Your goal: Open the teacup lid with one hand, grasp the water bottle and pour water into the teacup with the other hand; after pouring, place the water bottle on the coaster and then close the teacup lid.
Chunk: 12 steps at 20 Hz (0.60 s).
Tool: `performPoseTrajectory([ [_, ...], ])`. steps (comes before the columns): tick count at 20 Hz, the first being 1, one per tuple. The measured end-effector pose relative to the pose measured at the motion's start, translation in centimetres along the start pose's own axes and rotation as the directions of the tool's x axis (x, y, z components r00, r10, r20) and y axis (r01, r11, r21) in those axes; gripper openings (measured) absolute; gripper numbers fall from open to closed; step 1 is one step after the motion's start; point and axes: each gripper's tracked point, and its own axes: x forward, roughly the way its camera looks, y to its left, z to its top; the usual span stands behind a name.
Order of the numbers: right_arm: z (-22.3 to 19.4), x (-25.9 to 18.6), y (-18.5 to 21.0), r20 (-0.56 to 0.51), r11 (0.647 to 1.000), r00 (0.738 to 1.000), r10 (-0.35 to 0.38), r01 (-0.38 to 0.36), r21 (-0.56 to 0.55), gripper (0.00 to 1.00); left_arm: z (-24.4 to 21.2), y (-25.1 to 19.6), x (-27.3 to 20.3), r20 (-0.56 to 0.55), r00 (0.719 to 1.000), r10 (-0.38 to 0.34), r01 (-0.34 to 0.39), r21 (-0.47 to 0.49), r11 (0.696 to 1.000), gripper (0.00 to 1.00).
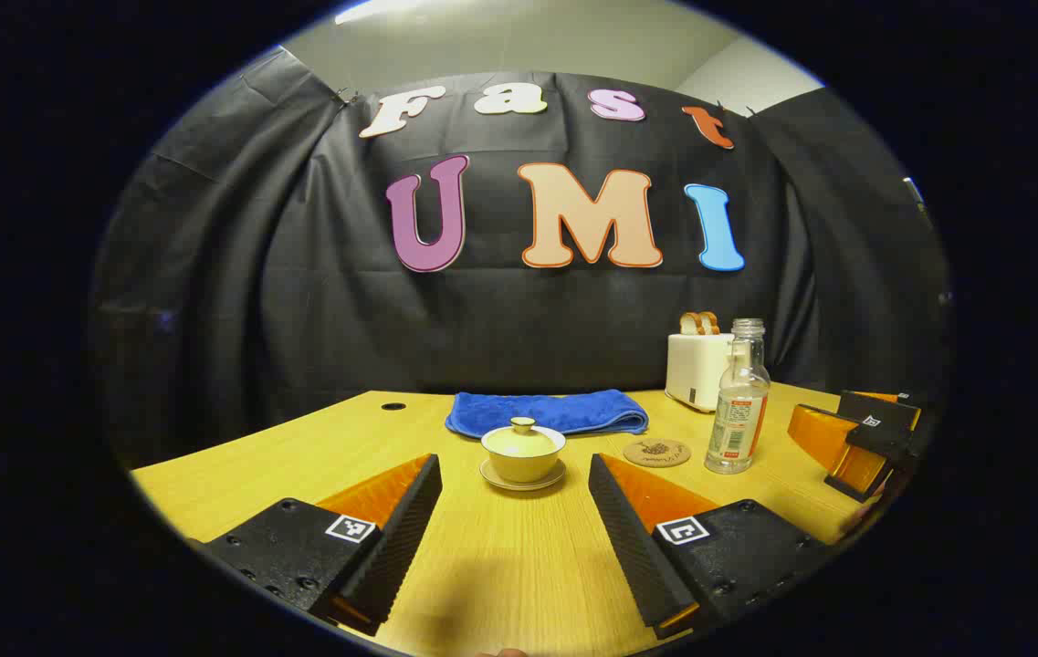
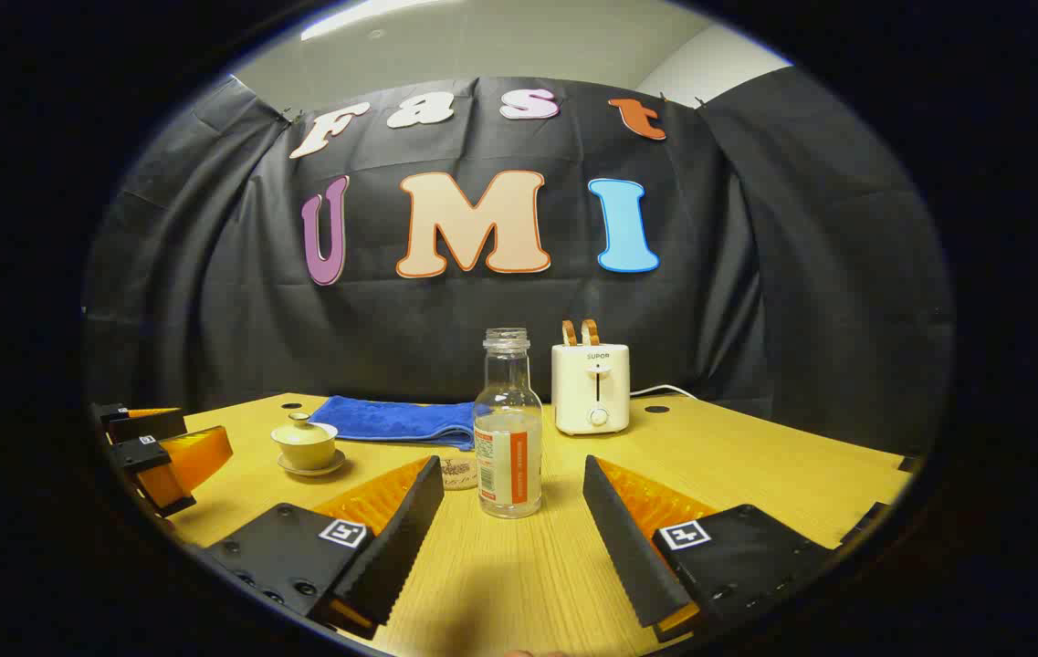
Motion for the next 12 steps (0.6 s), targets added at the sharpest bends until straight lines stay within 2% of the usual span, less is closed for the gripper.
performPoseTrajectory([
  [2, 0.1, 0.1, 0.0, 0.006, 1.0, 1.0, -0.001, 0.001, 0.002, 0.99, 0.0, 0.1, 0.1, 0.004, 1.0, 0.002, -0.002, -0.002, 1.0, 0.95],
  [5, 0.1, 0.3, -0.4, 0.007, 1.0, 1.0, -0.029, 0.029, 0.002, 0.96, 0.0, 0.2, 0.0, 0.003, 1.0, 0.004, -0.004, -0.002, 1.0, 0.95],
  [6, 0.2, 0.3, -0.3, 0.009, 1.0, 1.0, -0.029, 0.029, -0.001, 0.99, 0.0, 0.2, 0.1, 0.001, 1.0, 0.007, -0.007, -0.001, 1.0, 0.95],
  [8, 0.0, 0.2, -0.3, 0.005, 1.0, 1.0, -0.029, 0.029, 0.002, 0.95, -0.2, 0.3, 0.0, -0.003, 1.0, 0.015, -0.015, 0.001, 1.0, 0.95],
  [10, 0.1, 0.4, -0.2, 0.009, 1.0, 1.0, -0.029, 0.029, -0.001, 0.99, -0.1, 0.6, 0.1, -0.004, 1.0, 0.03, -0.03, 0.001, 1.0, 0.95],
  [12, 0.1, 0.2, 0.5, 0.007, 1.0, 1.0, 0.007, -0.007, 0.0, 0.99, -0.1, 1.3, -0.1, -0.001, 0.998, 0.064, -0.064, -0.002, 0.998, 0.95],
])
